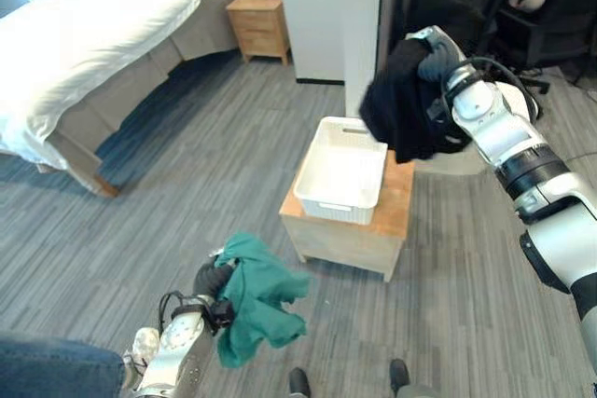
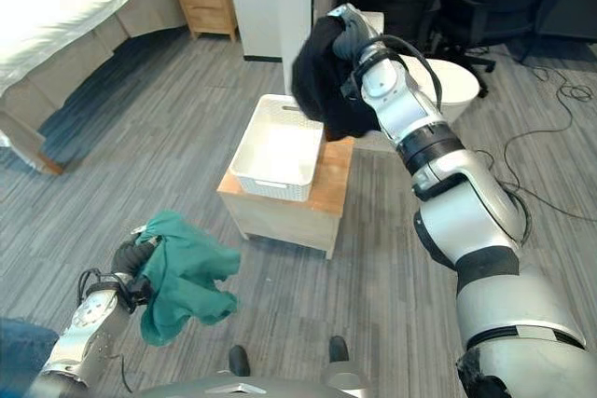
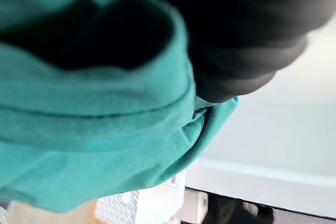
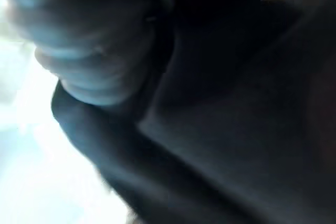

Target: Pick up bed clothes into laundry basket.

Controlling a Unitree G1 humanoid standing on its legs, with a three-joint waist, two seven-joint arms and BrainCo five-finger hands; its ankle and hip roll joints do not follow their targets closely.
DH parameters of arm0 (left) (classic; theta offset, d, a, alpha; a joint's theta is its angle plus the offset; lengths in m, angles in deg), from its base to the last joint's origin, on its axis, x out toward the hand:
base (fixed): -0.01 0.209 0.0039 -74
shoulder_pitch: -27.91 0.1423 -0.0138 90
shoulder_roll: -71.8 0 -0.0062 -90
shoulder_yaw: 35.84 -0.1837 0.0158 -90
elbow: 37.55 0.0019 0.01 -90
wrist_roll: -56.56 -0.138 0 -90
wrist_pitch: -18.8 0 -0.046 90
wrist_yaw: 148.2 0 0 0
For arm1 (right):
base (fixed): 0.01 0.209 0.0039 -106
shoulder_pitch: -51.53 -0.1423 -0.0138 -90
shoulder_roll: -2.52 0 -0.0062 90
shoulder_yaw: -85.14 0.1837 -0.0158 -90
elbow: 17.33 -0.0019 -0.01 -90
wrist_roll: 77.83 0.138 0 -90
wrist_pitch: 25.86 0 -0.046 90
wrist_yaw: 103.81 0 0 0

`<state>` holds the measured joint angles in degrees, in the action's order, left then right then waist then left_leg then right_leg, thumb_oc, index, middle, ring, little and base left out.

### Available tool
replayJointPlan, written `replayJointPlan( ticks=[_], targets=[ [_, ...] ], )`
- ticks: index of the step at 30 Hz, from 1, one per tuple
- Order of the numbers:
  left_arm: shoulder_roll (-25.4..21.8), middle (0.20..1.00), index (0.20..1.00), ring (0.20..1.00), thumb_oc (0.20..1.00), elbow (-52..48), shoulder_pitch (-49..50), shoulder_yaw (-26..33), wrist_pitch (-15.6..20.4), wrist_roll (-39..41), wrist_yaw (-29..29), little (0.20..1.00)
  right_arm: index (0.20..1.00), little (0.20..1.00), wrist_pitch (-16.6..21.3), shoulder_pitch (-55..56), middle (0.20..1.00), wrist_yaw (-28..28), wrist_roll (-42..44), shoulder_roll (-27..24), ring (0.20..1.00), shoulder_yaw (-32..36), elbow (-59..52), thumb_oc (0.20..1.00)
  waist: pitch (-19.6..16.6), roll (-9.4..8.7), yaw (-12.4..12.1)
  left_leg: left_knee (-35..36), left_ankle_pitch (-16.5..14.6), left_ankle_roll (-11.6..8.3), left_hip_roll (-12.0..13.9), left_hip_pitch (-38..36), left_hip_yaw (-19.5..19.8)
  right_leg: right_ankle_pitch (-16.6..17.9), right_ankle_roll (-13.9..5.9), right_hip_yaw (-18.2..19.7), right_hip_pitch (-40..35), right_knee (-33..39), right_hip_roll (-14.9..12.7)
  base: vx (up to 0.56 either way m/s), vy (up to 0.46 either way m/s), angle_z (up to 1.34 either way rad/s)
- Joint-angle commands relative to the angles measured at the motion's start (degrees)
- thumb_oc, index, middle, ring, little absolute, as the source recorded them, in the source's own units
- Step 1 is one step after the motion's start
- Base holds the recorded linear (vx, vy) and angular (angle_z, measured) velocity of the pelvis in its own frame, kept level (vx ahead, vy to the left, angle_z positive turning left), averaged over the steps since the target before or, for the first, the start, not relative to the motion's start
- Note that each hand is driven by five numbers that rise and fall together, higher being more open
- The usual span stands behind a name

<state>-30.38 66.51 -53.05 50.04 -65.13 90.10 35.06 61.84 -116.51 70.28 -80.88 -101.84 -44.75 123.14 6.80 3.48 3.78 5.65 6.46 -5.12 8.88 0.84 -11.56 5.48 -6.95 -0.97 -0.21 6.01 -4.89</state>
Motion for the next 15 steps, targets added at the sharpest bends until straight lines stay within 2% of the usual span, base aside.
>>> replayJointPlan(
  ticks=[1, 15],
  targets=[
    [-4.9, 0.200, 0.200, 0.200, 0.200, -2.7, -2.7, 3.2, 4.8, 0.5, 1.1, 0.200, 0.200, 0.200, 1.0, -8.8, 0.200, -4.4, -5.9, -1.4, 0.200, -1.2, 4.0, 0.200, -0.9, -3.19, -0.6, -0.7, -4.2, -0.51, -2.0, -3.6, 1.5, -4.0, 0.61, 2.3, 1.0, -1.3, 0.4, 0.03, -0.004, 0.08],
    [-3.0, 0.200, 0.200, 0.200, 0.200, -2.4, -1.5, 3.4, 5.5, 0.4, 2.9, 0.200, 0.200, 0.200, 0.5, -12.9, 0.200, -5.7, -7.2, 0.0, 0.200, -3.4, 0.1, 0.200, -0.2, -1.63, -2.1, -0.7, -3.3, -0.57, -2.7, -0.8, 3.5, -4.2, 0.62, 0.3, 2.1, -1.1, -0.2, 0.01, -0.001, 0.06]
  ],
)
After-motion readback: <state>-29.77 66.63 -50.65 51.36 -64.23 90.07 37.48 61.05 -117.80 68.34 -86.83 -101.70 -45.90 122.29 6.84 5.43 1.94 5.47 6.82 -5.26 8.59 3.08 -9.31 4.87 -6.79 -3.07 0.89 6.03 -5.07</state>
